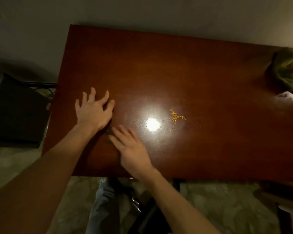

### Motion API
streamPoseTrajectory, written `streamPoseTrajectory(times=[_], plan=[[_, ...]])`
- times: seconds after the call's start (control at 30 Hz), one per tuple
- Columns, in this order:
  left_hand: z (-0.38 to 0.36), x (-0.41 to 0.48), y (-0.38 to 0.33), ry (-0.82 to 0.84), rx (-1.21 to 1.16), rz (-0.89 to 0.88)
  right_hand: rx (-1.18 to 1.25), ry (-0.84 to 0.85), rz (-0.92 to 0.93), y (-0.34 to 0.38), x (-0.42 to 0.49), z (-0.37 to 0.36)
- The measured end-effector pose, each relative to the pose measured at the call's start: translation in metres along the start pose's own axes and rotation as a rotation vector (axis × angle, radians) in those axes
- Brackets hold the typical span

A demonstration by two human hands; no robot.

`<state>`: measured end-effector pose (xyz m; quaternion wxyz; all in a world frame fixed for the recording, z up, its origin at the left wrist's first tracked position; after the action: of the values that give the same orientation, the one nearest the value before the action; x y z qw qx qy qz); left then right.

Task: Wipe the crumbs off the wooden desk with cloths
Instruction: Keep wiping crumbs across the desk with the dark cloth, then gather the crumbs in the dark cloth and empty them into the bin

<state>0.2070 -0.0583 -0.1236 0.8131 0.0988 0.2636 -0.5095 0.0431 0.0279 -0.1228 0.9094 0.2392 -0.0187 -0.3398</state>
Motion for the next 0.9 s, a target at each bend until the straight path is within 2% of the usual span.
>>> streamPoseTrajectory(times=[0.13,0.27,0.3,0.37,0.43,0.5,0.57,0.63,0.7,0.8,0.9], plan=[[-0.003,0.000,-0.001,-0.007,-0.019,0.003,0.015,-0.040,-0.161,-0.094,-0.066,0.035],[0.000,0.000,-0.004,0.018,-0.043,0.026,0.052,-0.030,-0.127,-0.110,-0.078,0.041],[0.001,-0.005,-0.012,-0.013,-0.077,-0.008,0.126,-0.051,-0.130,-0.110,-0.078,0.043],[-0.001,-0.022,-0.042,-0.062,-0.201,-0.195,0.332,-0.173,-0.179,-0.112,-0.075,0.056],[-0.013,-0.045,-0.082,0.079,-0.419,-0.403,0.540,-0.340,-0.204,-0.111,-0.074,0.079],[-0.022,-0.068,-0.120,0.288,-0.655,-0.501,0.637,-0.467,-0.204,-0.112,-0.070,0.108],[-0.019,-0.080,-0.151,0.395,-0.901,-0.533,0.562,-0.545,-0.212,-0.116,-0.063,0.144],[-0.012,-0.078,-0.175,0.423,-1.075,-0.569,0.508,-0.589,-0.192,-0.122,-0.054,0.178],[-0.003,-0.069,-0.191,0.391,-1.132,-0.578,0.448,-0.615,-0.156,-0.132,-0.044,0.205],[0.020,-0.053,-0.204,0.230,-1.082,-0.576,0.269,-0.658,-0.104,-0.151,-0.034,0.243],[0.048,-0.035,-0.199,0.050,-1.171,-0.541,0.165,-0.820,-0.136,-0.187,-0.042,0.287]])
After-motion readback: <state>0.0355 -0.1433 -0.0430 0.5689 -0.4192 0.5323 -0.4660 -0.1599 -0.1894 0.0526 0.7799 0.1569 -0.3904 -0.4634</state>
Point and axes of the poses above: each hand's wrist, its own x-axis towards the middle knuckle, its own z-axis out of the back of the hand, y = z × x, the point moved 8 cm from there along x, towards the middle knuckle, and after that the axes turned 8 degrees about y, right-handed, at the moved point
